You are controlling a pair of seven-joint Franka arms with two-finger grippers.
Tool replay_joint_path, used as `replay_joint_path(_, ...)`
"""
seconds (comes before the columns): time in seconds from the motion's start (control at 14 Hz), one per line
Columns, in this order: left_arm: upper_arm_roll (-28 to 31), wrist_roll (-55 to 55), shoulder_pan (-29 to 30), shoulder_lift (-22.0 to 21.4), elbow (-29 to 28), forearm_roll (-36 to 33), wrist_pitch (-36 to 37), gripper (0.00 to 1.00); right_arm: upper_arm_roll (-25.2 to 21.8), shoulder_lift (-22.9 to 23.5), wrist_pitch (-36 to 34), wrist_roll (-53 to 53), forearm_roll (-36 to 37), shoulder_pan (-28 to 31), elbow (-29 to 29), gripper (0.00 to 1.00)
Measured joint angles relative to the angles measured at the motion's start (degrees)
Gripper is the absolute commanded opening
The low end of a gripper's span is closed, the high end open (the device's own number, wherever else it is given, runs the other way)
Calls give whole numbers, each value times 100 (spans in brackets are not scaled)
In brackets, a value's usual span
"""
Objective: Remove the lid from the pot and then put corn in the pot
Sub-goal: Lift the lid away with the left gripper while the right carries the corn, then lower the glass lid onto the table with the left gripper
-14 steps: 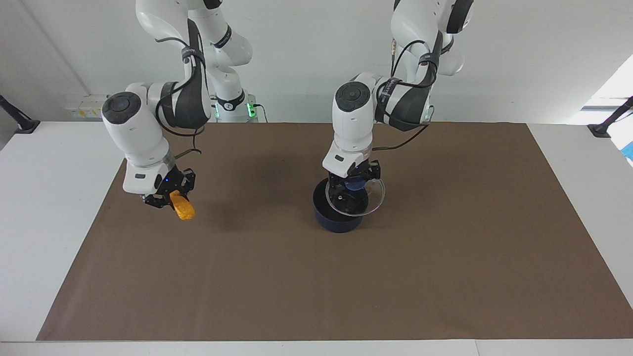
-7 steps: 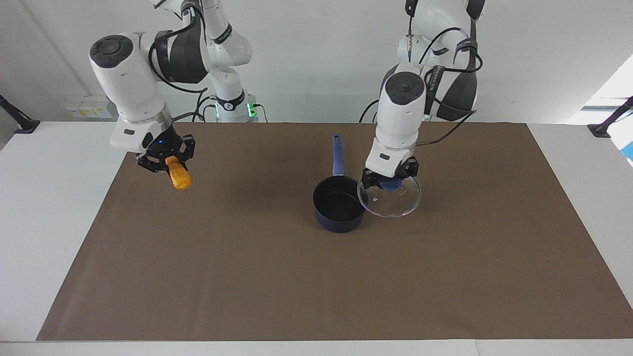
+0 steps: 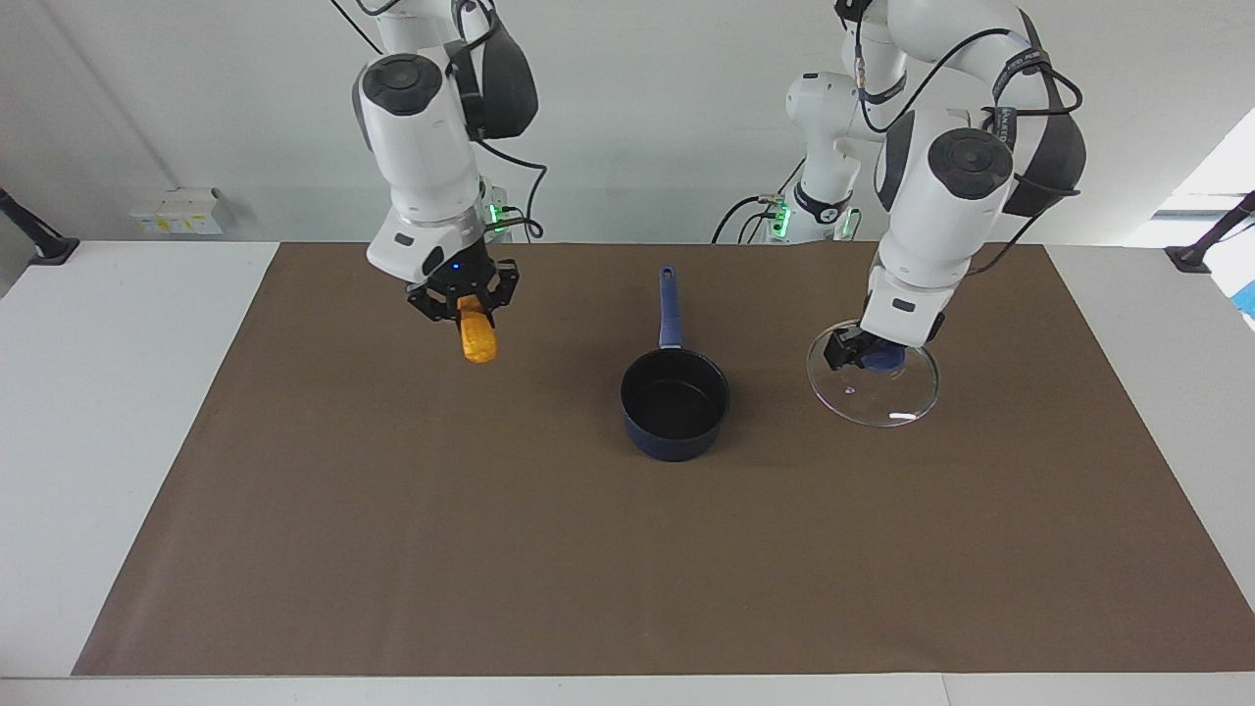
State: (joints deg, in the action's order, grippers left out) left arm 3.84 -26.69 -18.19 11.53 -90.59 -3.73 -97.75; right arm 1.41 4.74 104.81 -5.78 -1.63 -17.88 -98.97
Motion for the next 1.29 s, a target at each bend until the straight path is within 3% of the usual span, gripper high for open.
replay_joint_path(0.29, 6, 680, 494, -608, -690, 0, -76, 0, 16, 440, 695, -1066, -216, -689, 88, 0)
replay_joint_path(0.71, 2, 862, 642, -1544, -2341, 0, -851, 0, 18, 2004, 1076, -1672, -381, -1206, 1738, 0)
replay_joint_path(0.93, 7, 875, 772, -1626, -2591, 0, -1001, 0, 17, 2451, 1268, -1780, -377, -1492, 1923, 0)
replay_joint_path(1.29, 3, 343, 1136, -1586, -2909, 1, -1314, 0, 6, 2571, 1260, -1788, -376, -1555, 1793, 0)
